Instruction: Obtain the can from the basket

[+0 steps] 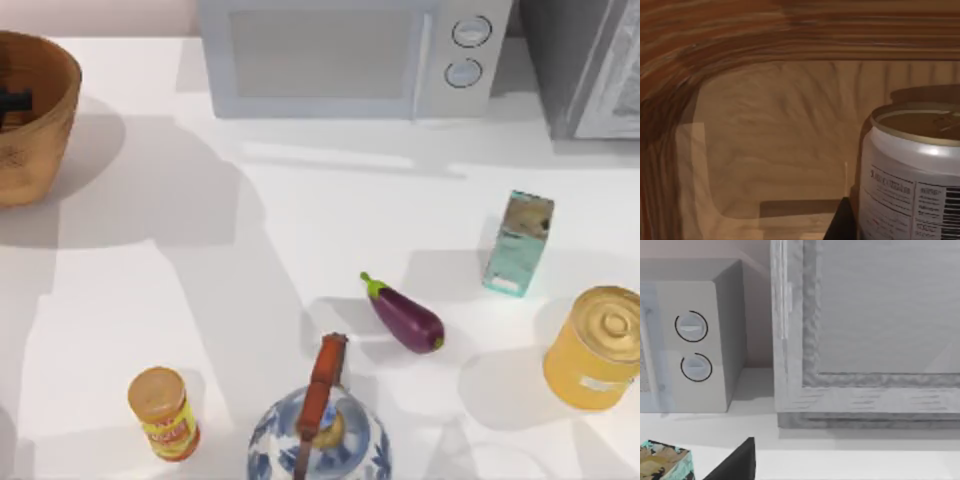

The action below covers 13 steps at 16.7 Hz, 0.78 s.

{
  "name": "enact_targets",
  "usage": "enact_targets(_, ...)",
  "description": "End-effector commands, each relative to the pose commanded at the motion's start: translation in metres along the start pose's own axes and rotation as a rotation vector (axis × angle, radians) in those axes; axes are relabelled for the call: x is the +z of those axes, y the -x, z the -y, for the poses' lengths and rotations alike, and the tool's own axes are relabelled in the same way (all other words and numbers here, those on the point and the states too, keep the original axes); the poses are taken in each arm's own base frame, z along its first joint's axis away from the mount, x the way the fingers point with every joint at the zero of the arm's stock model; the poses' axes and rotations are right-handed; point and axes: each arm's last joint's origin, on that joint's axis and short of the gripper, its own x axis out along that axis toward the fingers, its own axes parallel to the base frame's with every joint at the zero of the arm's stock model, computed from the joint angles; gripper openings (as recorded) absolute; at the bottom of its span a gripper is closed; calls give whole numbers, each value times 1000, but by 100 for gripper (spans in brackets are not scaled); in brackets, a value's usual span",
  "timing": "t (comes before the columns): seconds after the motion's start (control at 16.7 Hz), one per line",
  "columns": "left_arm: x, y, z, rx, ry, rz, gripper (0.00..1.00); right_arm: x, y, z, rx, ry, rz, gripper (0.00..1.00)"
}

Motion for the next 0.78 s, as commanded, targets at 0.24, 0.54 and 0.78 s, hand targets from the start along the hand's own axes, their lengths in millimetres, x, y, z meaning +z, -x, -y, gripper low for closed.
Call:
enact_targets(0.24,-5,20,1,9,10,18,0,0,0,0,0,0,0,100)
enact_targets(0.54,-12,42,6,23,12,76,0,0,0,0,0,0,0,100)
enact_targets(0.78,-40,97,25,51,6,225,0,0,0,0,0,0,0,100)
